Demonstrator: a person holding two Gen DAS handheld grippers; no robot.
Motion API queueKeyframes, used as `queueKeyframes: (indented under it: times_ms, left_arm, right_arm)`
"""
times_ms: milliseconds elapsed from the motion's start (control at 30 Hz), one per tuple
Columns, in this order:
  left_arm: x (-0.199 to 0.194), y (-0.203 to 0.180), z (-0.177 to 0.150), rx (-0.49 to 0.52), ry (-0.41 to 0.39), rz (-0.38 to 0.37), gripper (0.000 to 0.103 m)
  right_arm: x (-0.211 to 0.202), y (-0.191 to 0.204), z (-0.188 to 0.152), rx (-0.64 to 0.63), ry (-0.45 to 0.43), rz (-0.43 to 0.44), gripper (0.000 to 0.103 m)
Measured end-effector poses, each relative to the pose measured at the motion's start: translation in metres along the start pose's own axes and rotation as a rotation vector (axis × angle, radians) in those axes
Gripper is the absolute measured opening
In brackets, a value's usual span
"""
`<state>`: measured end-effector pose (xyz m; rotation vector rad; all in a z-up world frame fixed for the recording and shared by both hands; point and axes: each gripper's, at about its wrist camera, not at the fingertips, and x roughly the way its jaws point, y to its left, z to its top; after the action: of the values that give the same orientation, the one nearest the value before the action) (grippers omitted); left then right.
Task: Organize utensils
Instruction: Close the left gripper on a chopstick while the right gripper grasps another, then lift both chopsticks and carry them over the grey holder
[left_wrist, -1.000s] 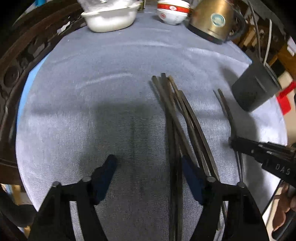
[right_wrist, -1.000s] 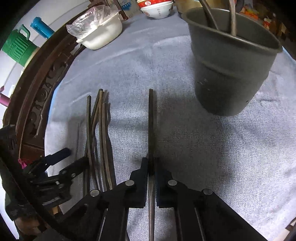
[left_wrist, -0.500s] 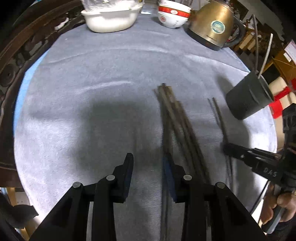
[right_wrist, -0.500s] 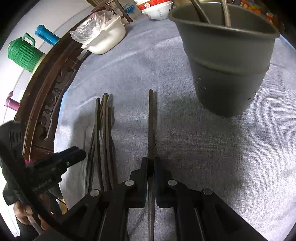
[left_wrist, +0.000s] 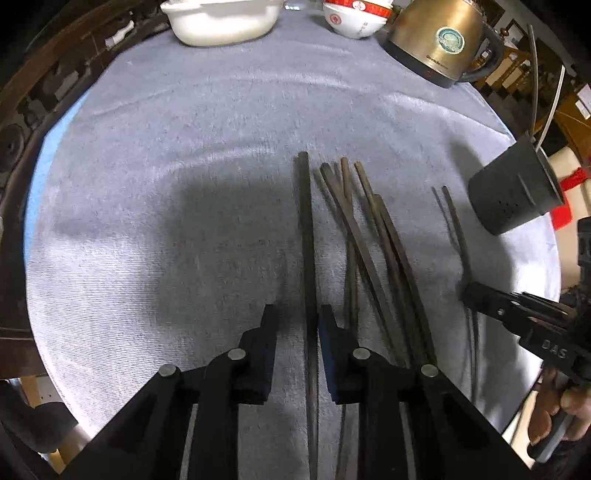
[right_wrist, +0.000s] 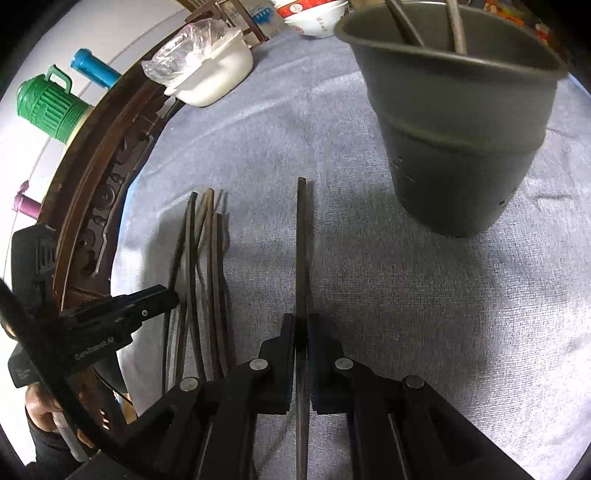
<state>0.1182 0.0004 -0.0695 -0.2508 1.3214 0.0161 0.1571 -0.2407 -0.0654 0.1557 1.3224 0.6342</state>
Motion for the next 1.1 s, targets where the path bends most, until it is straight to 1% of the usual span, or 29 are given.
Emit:
queueKeyframes:
  times_ms: [100, 200, 267, 300, 333, 367, 467, 600, 667, 700, 767, 833, 967, 1033, 1067, 1100]
  left_arm:
    - [0.003, 0.003, 0.013, 0.003, 0.046, 0.005, 0.023]
    - [0.005, 0.001, 0.036, 0.004, 0.055, 0.021, 0.023]
    - [0.009, 0.001, 0.047, 0.012, 0.076, 0.015, 0.023]
    - [0.015, 0.001, 0.051, 0.015, 0.099, 0.013, 0.018]
    - [0.016, 0.001, 0.054, 0.026, 0.091, 0.015, 0.01]
    - [0.019, 0.002, 0.055, 0.027, 0.107, 0.01, 0.007]
    - [0.02, 0.007, 0.054, 0.036, 0.139, -0.028, 0.006]
    - [0.022, 0.012, 0.048, 0.079, 0.214, -0.043, 0.006]
    - [0.026, 0.012, 0.053, 0.085, 0.259, -0.045, 0.006]
    - [0.028, 0.013, 0.055, 0.079, 0.276, -0.049, 0.007]
    - [0.032, 0.011, 0.065, 0.081, 0.3, -0.045, 0.007]
    - [0.036, 0.009, 0.074, 0.091, 0.319, -0.038, 0.007]
    - [0.04, 0.004, 0.081, 0.123, 0.307, -0.041, 0.007]
    - [0.037, 0.008, 0.071, 0.093, 0.291, -0.067, 0.007]
    - [0.035, 0.013, 0.07, 0.067, 0.275, -0.083, 0.007]
    - [0.033, 0.021, 0.065, 0.046, 0.254, -0.094, 0.007]
  right_arm:
    - [0.002, 0.004, 0.006, -0.029, 0.042, -0.018, 0.008]
    - [0.006, 0.014, 0.015, -0.079, 0.104, -0.059, 0.008]
    - [0.009, 0.02, 0.02, -0.104, 0.134, -0.086, 0.008]
    - [0.011, 0.023, 0.024, -0.12, 0.151, -0.101, 0.008]
    - [0.013, 0.026, 0.027, -0.128, 0.167, -0.11, 0.008]
    - [0.015, 0.027, 0.029, -0.133, 0.182, -0.116, 0.008]
    - [0.019, 0.032, 0.034, -0.164, 0.221, -0.133, 0.008]
    - [0.022, 0.042, 0.031, -0.226, 0.293, -0.191, 0.008]
    - [0.025, 0.046, 0.033, -0.243, 0.335, -0.211, 0.009]
    - [0.027, 0.047, 0.036, -0.229, 0.349, -0.211, 0.009]
    - [0.031, 0.049, 0.042, -0.216, 0.374, -0.224, 0.009]
    - [0.036, 0.055, 0.05, -0.24, 0.396, -0.248, 0.009]
    - [0.044, 0.07, 0.054, -0.303, 0.422, -0.312, 0.009]
    - [0.045, 0.076, 0.053, -0.315, 0.402, -0.326, 0.007]
    - [0.042, 0.077, 0.049, -0.317, 0.381, -0.322, 0.007]
    - [0.039, 0.078, 0.048, -0.304, 0.358, -0.3, 0.006]
